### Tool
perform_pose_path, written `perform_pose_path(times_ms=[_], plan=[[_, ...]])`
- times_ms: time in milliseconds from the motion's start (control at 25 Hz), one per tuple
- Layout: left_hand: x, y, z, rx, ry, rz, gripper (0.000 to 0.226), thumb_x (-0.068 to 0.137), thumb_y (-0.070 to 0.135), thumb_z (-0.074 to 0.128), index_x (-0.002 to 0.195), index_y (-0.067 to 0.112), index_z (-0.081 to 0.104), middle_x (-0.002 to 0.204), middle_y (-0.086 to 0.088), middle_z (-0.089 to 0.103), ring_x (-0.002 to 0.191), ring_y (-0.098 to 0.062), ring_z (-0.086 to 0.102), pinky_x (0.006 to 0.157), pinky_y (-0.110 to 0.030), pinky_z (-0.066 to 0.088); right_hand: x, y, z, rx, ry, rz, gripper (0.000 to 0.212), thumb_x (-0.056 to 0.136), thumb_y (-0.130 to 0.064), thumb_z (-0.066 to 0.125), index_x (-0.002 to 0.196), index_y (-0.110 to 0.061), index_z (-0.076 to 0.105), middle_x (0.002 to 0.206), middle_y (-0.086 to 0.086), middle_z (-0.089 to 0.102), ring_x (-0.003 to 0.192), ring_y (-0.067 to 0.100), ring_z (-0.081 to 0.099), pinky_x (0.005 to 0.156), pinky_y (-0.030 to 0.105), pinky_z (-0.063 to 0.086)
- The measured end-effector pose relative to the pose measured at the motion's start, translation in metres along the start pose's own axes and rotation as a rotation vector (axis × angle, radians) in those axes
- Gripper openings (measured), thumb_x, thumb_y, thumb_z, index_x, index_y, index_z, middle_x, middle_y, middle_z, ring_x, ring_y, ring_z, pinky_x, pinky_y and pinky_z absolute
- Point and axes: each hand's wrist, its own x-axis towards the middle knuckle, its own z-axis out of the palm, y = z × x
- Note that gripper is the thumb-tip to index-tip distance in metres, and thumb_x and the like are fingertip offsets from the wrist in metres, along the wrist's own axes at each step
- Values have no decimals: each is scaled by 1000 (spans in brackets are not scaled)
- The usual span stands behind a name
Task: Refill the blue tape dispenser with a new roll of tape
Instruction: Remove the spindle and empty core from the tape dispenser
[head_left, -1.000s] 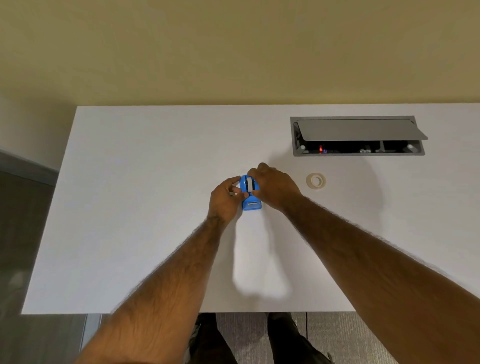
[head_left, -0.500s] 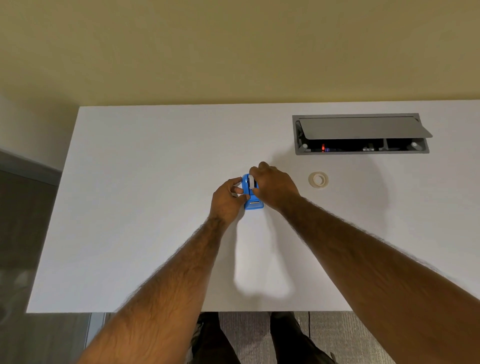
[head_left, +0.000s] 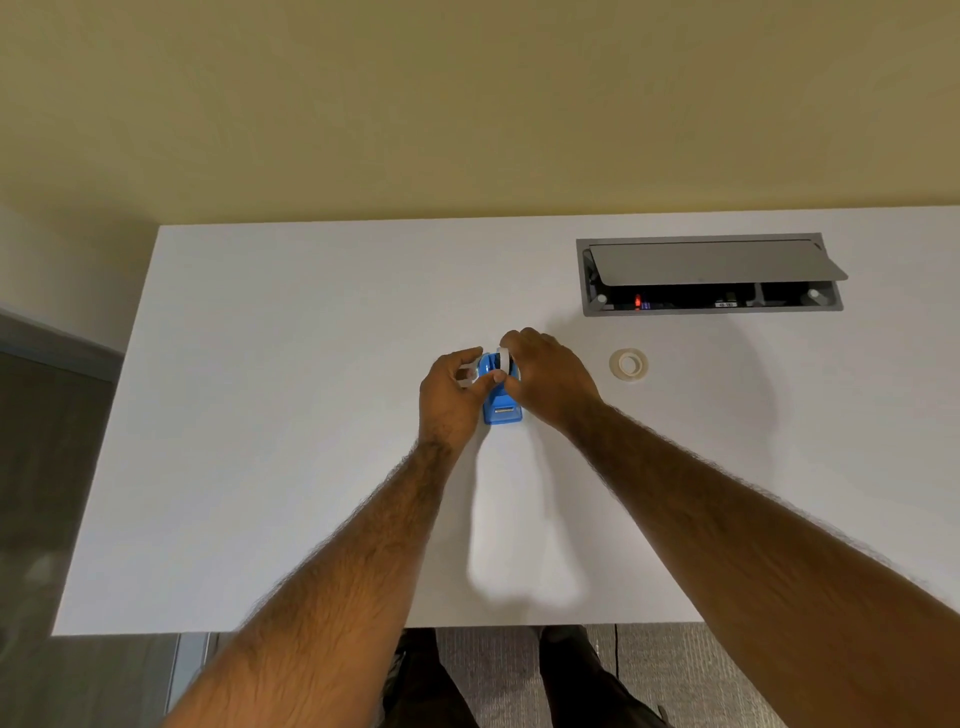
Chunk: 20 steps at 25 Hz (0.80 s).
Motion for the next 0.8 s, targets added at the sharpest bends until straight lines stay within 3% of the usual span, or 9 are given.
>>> perform_pose_path(times_ms=[240,360,440,520,600,720,800], plan=[[0,16,-1,-167,-10,-40,31,83,15,79,112,7,71,90,8,74,76,9,70,69,-6,53,-4,-4,-6,227,4,19,36,91,-26,64,122,-9,54,113,13,66,93,25,64,82,27,51],[1,22,-3,-221,-17,-42,24,83,16,80,105,7,73,92,0,77,82,-4,74,76,-19,59,-5,-8,-14,305,13,20,38,92,-23,65,125,-5,55,116,15,66,100,27,64,91,34,54],[1,23,-4,-284,-27,-63,24,83,14,79,104,5,72,96,-8,78,89,-18,76,82,-31,61,-5,-9,-19,364,4,32,41,93,-16,62,130,-2,54,126,18,63,112,30,62,100,34,49],[0,22,-6,-327,-31,-76,24,84,15,79,105,5,72,96,-10,78,89,-22,76,84,-36,61,-7,-10,-21,425,-12,65,41,97,-11,56,136,-2,50,136,18,58,124,29,56,106,31,42],[-1,22,-6,-360,-36,-88,26,84,18,79,105,5,71,95,-11,78,88,-24,76,85,-38,62,-10,-11,-23,446,21,69,37,99,-11,51,133,2,53,134,21,59,122,33,57,103,28,43],[-3,26,-3,-420,-30,-108,30,83,20,80,106,3,70,93,-12,78,86,-27,76,84,-40,62,-12,-12,-26,503,96,73,28,99,-8,51,112,14,62,111,32,67,102,46,63,88,28,45],[-3,29,-2,-444,-21,-105,29,84,18,79,105,0,69,91,-15,78,85,-30,76,84,-40,62,-12,-13,-29,587,81,121,27,98,-8,52,113,11,63,112,29,68,101,42,64,82,20,49]])
